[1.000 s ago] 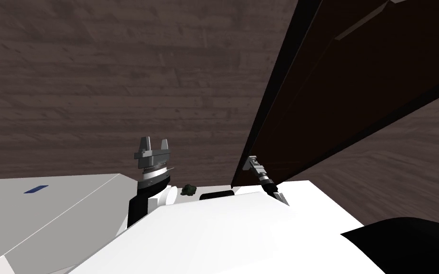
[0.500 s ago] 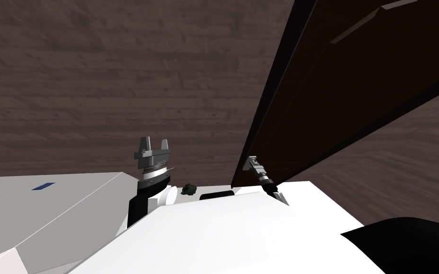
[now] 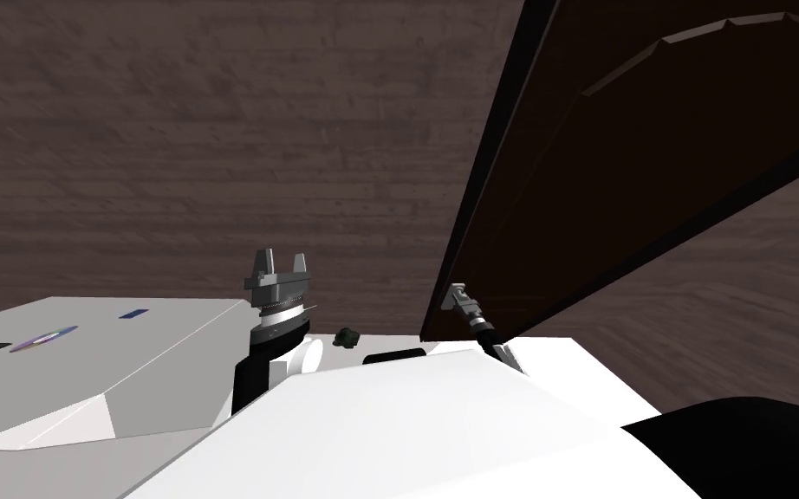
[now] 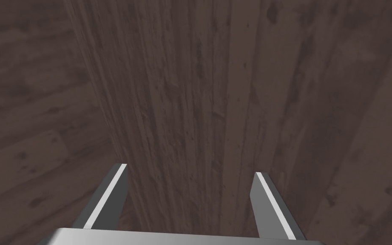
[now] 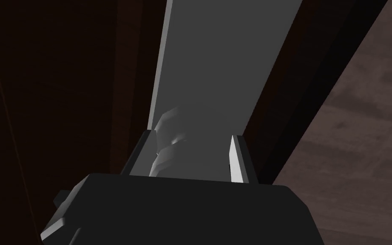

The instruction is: Pull the door open

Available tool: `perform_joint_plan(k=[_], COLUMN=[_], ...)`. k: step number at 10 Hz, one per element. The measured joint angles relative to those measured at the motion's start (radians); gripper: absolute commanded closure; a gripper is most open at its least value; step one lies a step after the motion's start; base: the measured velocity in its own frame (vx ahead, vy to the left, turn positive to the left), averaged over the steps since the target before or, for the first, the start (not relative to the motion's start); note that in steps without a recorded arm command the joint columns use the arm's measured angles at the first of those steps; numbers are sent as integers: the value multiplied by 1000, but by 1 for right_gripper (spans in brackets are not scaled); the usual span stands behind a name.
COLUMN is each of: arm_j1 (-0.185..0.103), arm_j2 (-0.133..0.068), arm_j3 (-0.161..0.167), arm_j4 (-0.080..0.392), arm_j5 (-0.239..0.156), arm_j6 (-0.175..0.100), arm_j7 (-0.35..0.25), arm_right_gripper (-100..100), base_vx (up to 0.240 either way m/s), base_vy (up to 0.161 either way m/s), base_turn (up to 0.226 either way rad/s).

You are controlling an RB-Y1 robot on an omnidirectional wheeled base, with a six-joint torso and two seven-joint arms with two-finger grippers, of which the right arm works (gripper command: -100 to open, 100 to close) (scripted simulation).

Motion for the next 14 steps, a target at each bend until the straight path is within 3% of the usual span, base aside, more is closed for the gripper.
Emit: perform_joint_plan(k=[3, 6, 7, 10, 14], arm_j1=[-23, -30, -32, -45, -60], arm_j2=[-10, -31, -29, -27, -54], arm_j3=[6, 28, 34, 30, 70], arm_j4=[18, 12, 9, 33, 31], arm_j5=[63, 142, 157, 195, 306], arm_j6=[40, 100, 116, 128, 224], arm_j7=[73, 136, 149, 211, 295], arm_right_gripper=[100, 100, 100, 100, 100], base_vx=[-92, -78, -18, -71, -77], base_vy=[-42, -27, 1, -25, -31], base_turn=[108, 99, -24, 119, 78])
